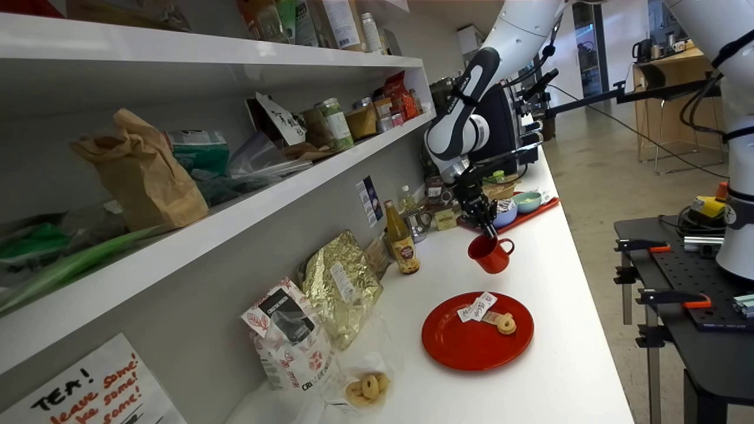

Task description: Put the cup on the table

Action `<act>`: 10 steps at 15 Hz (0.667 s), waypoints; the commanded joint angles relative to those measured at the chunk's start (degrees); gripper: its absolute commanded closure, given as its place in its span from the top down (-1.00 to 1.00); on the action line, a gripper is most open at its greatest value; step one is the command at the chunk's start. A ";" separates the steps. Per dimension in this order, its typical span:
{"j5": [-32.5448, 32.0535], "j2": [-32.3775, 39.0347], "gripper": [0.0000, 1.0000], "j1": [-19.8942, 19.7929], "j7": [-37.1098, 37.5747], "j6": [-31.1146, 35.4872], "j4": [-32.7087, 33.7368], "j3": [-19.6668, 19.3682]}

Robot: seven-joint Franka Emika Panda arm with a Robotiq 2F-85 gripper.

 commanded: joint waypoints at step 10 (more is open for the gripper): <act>6.19 4.21 -0.96 -0.08 -3.23 1.19 -0.60 1.17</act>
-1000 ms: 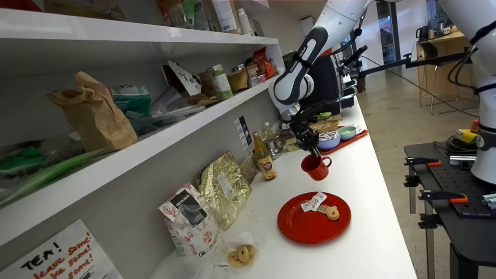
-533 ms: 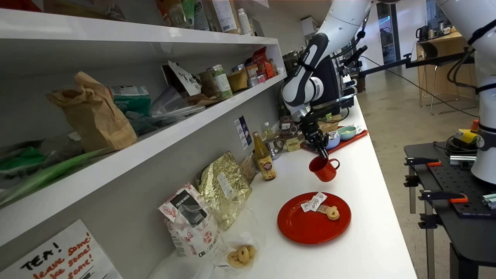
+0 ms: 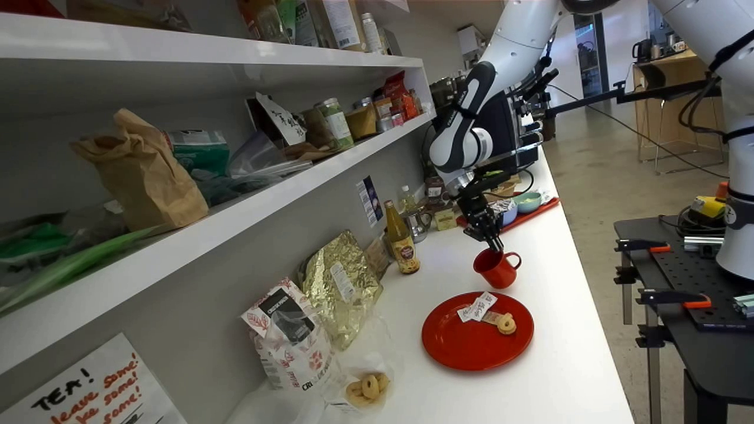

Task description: Put the cup on the table

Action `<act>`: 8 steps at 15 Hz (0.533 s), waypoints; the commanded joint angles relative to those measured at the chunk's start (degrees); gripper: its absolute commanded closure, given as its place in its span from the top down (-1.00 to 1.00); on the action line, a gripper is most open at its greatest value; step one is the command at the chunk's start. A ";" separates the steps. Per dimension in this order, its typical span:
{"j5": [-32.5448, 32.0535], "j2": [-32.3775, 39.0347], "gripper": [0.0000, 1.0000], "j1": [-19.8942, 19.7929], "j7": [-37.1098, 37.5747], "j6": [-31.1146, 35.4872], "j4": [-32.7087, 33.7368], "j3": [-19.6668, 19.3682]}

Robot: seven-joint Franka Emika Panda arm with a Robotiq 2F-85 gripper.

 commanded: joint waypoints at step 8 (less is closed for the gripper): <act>0.95 1.94 -0.96 0.36 -2.44 0.85 0.36 0.22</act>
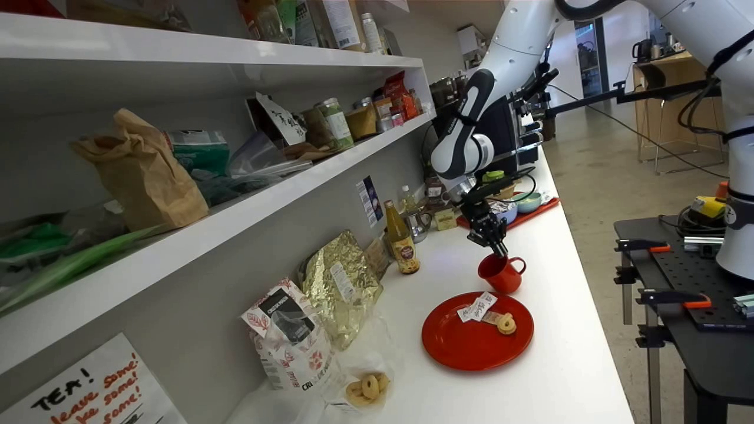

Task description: Put the cup on the table

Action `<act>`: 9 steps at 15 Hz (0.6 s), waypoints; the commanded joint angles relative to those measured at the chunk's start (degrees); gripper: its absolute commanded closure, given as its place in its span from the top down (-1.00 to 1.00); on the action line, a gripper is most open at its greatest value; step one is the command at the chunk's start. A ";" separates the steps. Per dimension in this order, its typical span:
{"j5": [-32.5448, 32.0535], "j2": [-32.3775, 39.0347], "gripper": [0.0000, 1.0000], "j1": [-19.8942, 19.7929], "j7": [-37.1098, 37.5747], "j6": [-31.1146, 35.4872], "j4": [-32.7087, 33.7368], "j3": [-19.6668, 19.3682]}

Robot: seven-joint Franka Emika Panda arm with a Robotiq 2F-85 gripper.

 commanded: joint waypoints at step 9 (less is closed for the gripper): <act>-2.97 0.15 -0.40 1.11 -3.52 0.00 0.21 -0.38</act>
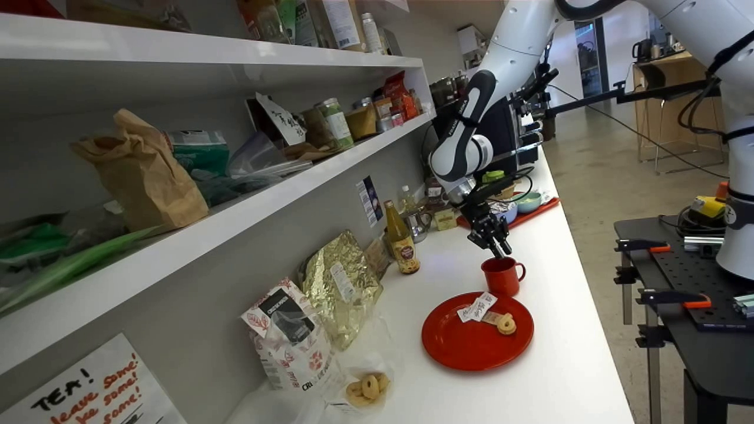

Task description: Put the cup on the table

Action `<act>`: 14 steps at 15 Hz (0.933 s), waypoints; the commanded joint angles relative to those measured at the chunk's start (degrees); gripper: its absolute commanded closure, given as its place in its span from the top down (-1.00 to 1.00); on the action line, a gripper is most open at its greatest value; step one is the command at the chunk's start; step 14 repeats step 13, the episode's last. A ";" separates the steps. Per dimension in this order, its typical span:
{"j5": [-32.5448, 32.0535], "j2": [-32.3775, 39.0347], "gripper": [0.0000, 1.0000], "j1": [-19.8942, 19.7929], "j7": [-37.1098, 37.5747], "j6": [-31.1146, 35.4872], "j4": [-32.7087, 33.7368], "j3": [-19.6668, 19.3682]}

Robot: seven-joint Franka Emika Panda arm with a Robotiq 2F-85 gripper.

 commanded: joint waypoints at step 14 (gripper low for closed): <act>0.21 -1.80 0.54 0.24 -0.11 -0.93 -0.09 -0.39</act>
